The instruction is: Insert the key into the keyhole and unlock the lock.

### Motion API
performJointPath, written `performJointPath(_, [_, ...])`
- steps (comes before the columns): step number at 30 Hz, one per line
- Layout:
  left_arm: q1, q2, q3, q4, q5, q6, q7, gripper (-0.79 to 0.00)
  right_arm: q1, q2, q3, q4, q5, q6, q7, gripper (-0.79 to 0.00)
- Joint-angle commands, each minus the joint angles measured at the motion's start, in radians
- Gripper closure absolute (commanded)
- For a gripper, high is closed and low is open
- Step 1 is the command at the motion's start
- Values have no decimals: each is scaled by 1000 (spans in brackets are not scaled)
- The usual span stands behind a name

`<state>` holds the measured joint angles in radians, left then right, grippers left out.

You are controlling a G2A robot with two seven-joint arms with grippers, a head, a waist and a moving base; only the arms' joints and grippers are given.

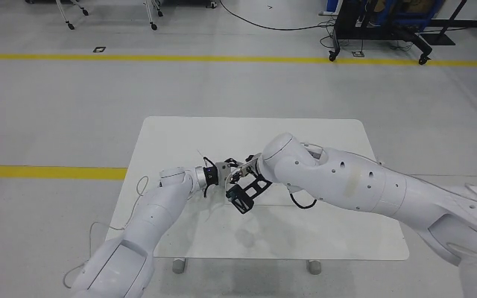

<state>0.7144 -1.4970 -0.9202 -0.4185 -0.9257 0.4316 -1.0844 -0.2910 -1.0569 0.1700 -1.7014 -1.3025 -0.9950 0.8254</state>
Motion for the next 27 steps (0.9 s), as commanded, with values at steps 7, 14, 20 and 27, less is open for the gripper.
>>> performJointPath(7, [7, 0, -2, -11, 16, 4, -11, 0, -1, 1, 0, -4, 14, 18, 18, 0])
performJointPath(14, [8, 0, -6, -14, 27, 8, -16, 0, 0, 3, 0, -7, 14, 32, 32, 0])
performJointPath(20, [9, -1, -9, -15, 33, 11, -17, 0, -3, 2, 0, -7, 12, 30, 30, 0])
performJointPath(27, [9, -1, -17, -13, 34, 9, -16, 0, 2, 3, 0, -11, 18, 37, 37, 0])
